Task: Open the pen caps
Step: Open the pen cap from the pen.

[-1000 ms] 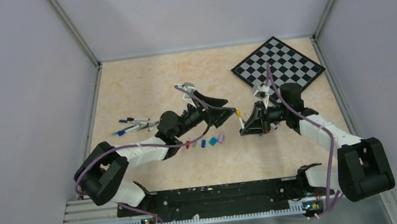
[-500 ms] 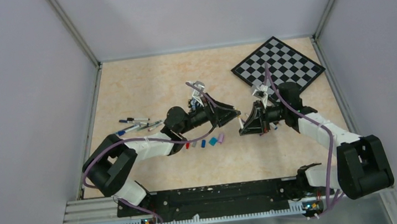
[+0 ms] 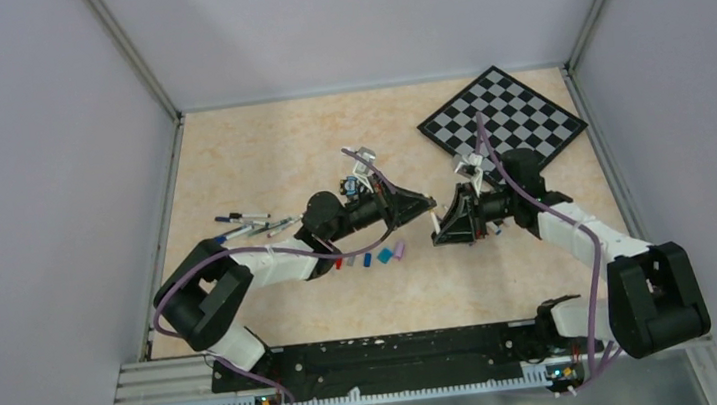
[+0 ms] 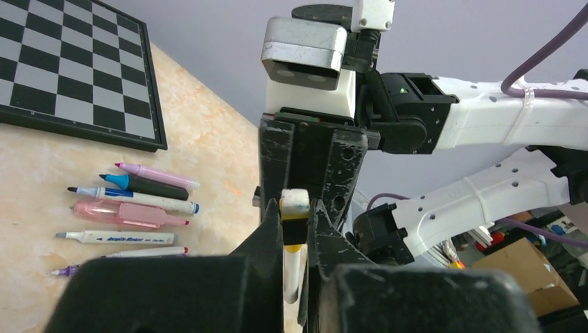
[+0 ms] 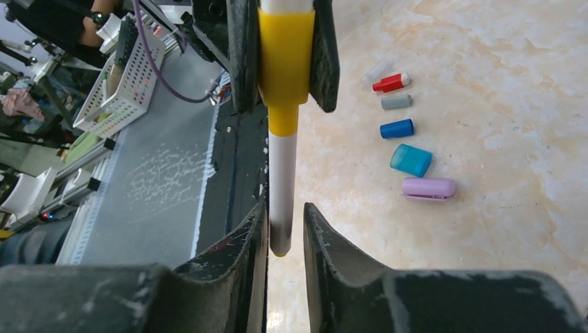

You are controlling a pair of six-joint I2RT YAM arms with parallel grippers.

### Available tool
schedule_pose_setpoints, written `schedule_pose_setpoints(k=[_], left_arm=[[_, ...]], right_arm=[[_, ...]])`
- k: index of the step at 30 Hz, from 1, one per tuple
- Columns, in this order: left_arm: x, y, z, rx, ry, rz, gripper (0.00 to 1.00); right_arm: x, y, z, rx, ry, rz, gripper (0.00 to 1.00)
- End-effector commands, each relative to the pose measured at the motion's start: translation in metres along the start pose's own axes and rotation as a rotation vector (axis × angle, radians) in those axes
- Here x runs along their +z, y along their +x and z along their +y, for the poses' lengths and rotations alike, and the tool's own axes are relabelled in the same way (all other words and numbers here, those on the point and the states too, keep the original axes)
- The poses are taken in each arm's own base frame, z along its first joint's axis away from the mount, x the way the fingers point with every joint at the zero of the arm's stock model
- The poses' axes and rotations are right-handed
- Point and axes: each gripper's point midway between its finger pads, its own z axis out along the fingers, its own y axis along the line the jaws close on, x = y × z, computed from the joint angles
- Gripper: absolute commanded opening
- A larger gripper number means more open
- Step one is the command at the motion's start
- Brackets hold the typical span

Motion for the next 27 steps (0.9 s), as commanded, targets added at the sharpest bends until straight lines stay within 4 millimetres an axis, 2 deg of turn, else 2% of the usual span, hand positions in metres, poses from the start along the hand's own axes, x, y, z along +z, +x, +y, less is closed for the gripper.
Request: schedule_pose_setpoints(k=[1,3,5,11,18,19,21,24,27], left_arm=[[0.004,-0.011,-0.015,0.027,0.044,-0.037,0.00],[0.003,-0.006,-0.014,0.022,0.041,-0.027,0.00],[0.004,0.000,-0.013,0.021,0.041,-0.014,0.00],[0.006,0.009,-0.011,0.014,0.037,0.004,0.00],[0.005,0.006,-0.009,0.037,0.026,-0.007,0.00],[0.005,0.005,-0.010,0.046,0.024,-0.012,0.00],[0.004,0.004,-0.010,0.054,0.018,-0.018,0.00],[0.003,0.000,-0.010,0.066,0.012,-0.035,0.00],[0.003,-0.013,-0.010,0.087,-0.010,-0.086,0.00]], right_arm=[[0.001,-0.020,0.001,-0.083,-0.005,-0.003,0.34],[0.001,-0.023,0.003,-0.083,-0.010,-0.004,0.40],[0.001,-0.026,0.004,-0.083,-0.012,-0.005,0.42],[0.001,-0.028,0.003,-0.079,-0.006,-0.008,0.41],[0.001,-0.029,0.002,-0.074,0.004,-0.008,0.38],[0.001,-0.029,0.001,-0.075,0.004,-0.009,0.37],[0.001,-0.029,0.002,-0.075,0.000,-0.009,0.27],[0.001,-0.028,0.004,-0.076,-0.016,-0.010,0.00],[0.002,-0.026,0.009,-0.071,-0.052,-0.011,0.00]])
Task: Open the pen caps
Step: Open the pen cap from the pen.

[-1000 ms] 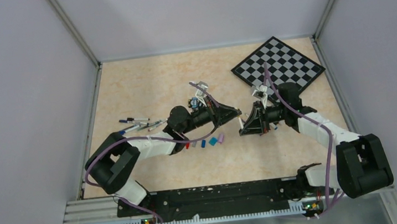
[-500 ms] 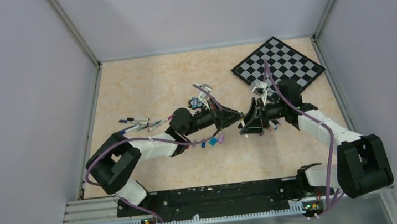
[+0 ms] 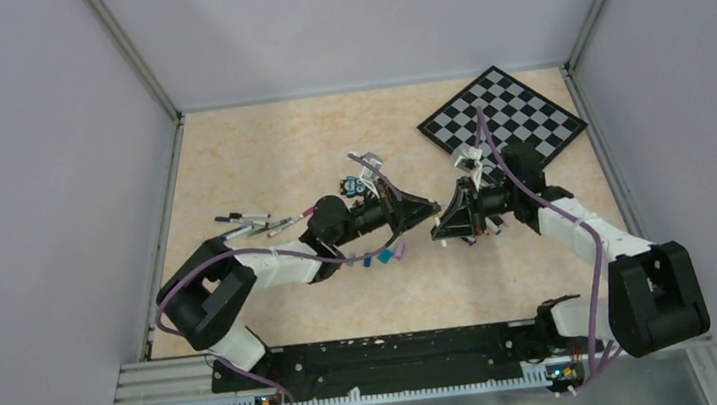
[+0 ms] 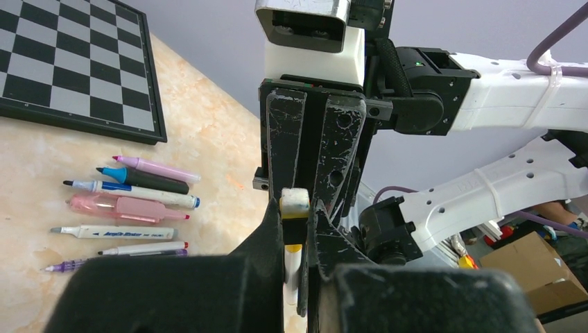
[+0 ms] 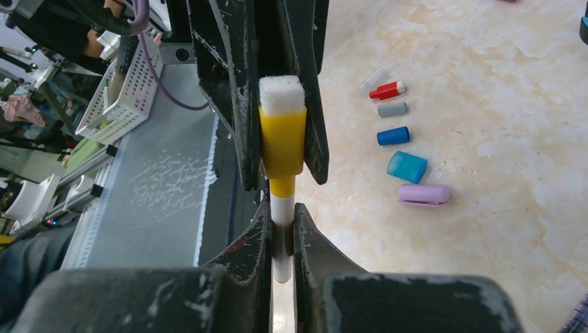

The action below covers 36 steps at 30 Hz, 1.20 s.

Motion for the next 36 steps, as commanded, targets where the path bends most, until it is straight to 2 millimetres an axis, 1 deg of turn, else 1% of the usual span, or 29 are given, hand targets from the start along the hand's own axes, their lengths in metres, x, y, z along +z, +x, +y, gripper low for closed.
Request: schedule_pose_setpoints(k=[1,4,7,10,12,14,16,19,20,21,24,25,26,27,30,33,36], left_arm=[[-0.003,-0.036,-0.011,0.090,-0.002,-0.132,0.00],[-0.008,-0.082,-0.008,0.146,-0.050,-0.248,0.00],[-0.020,-0.133,-0.001,0.167,-0.100,-0.372,0.00],[-0.033,-0.173,-0.002,0.177,-0.110,-0.475,0.00],[-0.039,-0.192,-0.007,0.191,-0.104,-0.517,0.00],[-0.044,-0.205,-0.011,0.206,-0.107,-0.554,0.00],[-0.050,-0.214,-0.016,0.216,-0.115,-0.589,0.00],[-0.058,-0.222,-0.022,0.230,-0.119,-0.621,0.00],[-0.060,-0.221,-0.022,0.236,-0.119,-0.618,0.00],[-0.062,-0.219,-0.024,0.242,-0.116,-0.609,0.00],[-0.071,-0.202,-0.019,0.235,-0.127,-0.549,0.00],[-0.075,-0.192,-0.016,0.223,-0.134,-0.524,0.00],[-0.081,-0.182,-0.013,0.204,-0.141,-0.501,0.00],[-0.088,-0.167,-0.007,0.177,-0.156,-0.473,0.00],[-0.102,-0.130,0.003,0.121,-0.177,-0.388,0.00],[-0.109,-0.096,0.014,0.046,-0.213,-0.286,0.00],[-0.113,-0.069,0.021,-0.023,-0.232,-0.195,0.00]], right_arm=[[0.003,-0.012,0.010,-0.063,-0.075,-0.011,0.00],[0.004,-0.009,0.012,-0.044,-0.093,-0.008,0.00],[0.006,-0.006,0.013,-0.028,-0.107,0.001,0.00],[0.011,-0.001,0.012,-0.007,-0.121,0.016,0.00],[0.015,0.003,0.012,0.008,-0.130,0.028,0.00],[0.018,0.006,0.011,0.023,-0.134,0.039,0.00],[0.020,0.009,0.009,0.035,-0.133,0.053,0.00],[0.022,0.013,0.005,0.040,-0.124,0.067,0.00],[0.022,0.013,0.002,0.035,-0.107,0.072,0.00],[0.022,0.011,-0.006,-0.005,-0.063,0.084,0.00],[0.014,0.013,-0.024,-0.102,0.063,0.173,0.00],[0.010,0.013,-0.030,-0.127,0.105,0.205,0.00],[0.005,0.017,-0.034,-0.143,0.146,0.240,0.00],[0.000,0.017,-0.039,-0.170,0.184,0.262,0.00],[-0.015,0.012,-0.048,-0.215,0.261,0.265,0.00],[-0.029,0.007,-0.056,-0.218,0.322,0.245,0.00],[-0.042,0.005,-0.067,-0.209,0.385,0.243,0.00]])
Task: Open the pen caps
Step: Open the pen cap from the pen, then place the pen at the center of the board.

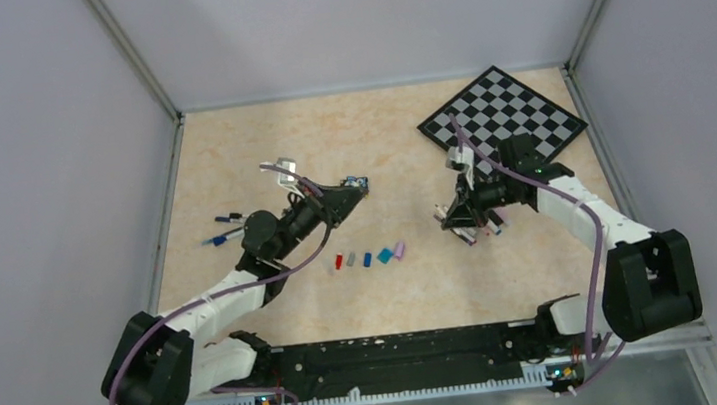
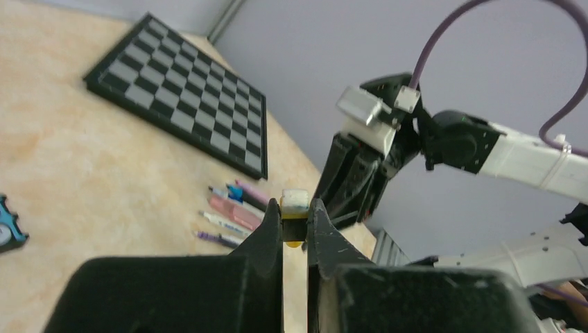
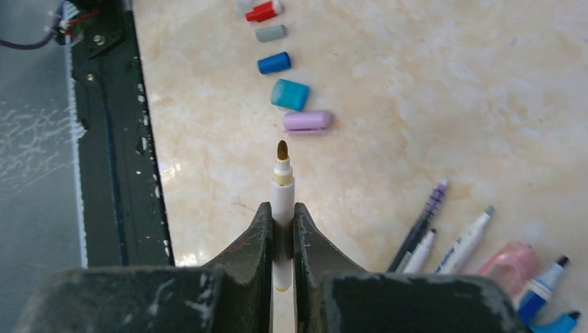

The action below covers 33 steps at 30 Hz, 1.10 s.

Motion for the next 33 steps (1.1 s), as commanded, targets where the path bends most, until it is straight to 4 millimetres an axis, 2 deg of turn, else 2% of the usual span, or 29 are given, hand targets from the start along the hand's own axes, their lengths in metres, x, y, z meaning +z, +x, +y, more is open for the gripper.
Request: schedule_pose_setpoints(k=[1,7,11,14,21,24,28,33], left_arm=[[-0.016,0.033,-0.003,-0.069,0.018,0.157,0.00],[-0.029,0.083,0.006,-0.093,-0.004,0.390,0.00],[-0.028,0.109,0.003,-0.074,-0.026,0.448,0.00],[-0.026,0.137,0.001,-0.050,-0.046,0.508,0.00],[-0.034,0.189,0.005,-0.069,-0.089,0.620,0.00],[-0.036,0.198,0.007,-0.066,-0.094,0.642,0.00],[-0.037,0.199,0.007,-0.054,-0.097,0.641,0.00],[-0.040,0.197,0.008,-0.042,-0.105,0.635,0.01]], right_arm=[[-0.021,-0.004,-0.024,-0.058,0.130,0.016,0.00],[-0.049,0.012,-0.070,-0.027,0.374,0.079,0.00],[-0.074,0.031,-0.106,0.015,0.566,0.151,0.00],[-0.089,0.048,-0.127,0.029,0.677,0.227,0.00],[-0.112,0.072,-0.156,0.071,0.812,0.345,0.00],[-0.115,0.082,-0.164,0.086,0.838,0.393,0.00],[-0.118,0.093,-0.173,0.117,0.859,0.444,0.00],[-0.118,0.101,-0.176,0.147,0.862,0.465,0.08]])
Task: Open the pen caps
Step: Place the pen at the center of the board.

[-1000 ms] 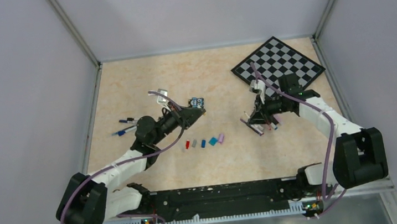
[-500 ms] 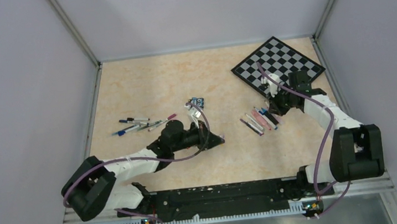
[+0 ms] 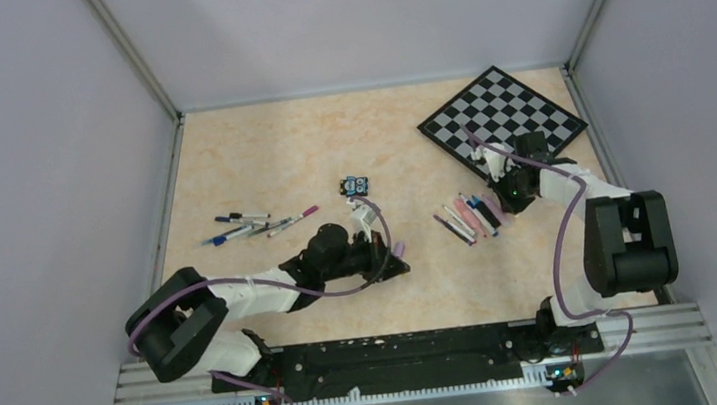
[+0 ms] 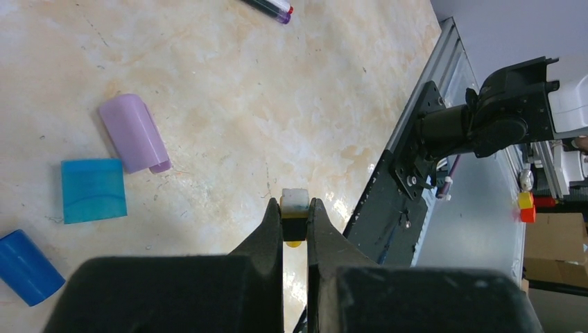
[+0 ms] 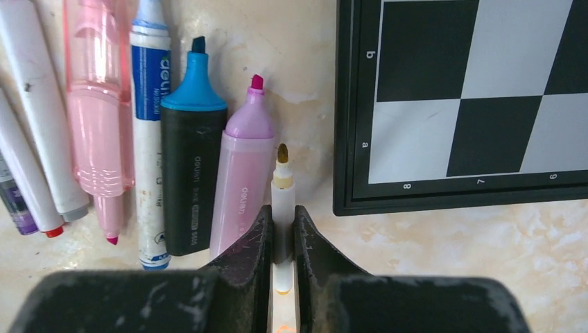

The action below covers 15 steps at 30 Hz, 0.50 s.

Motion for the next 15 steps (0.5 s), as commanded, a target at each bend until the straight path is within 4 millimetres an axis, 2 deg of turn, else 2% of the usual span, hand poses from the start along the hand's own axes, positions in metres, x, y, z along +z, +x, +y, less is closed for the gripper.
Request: schedule_pose_setpoints(k=[1,7,15], left_arm=[[-0.0017,-0.0181,-0.0119,0.055,0.024,-0.063,0.01],[-0.0024,-0.0169,-0.0117,0.057,0.020,-0.064,0.01],[0.0039,-0.0165,-0.0153,0.065,-0.002,-0.051,0.03]], right_arm=[[-0.0052,-0.0153,-0.0248,0.007,0.081,-0.017,0.10],[-0.0029,-0.0142,-0.0217,0.024,0.057,-0.011,0.23],[-0.0089,-0.0179,-0.0214,0.033,0.056,-0.028,0.25]])
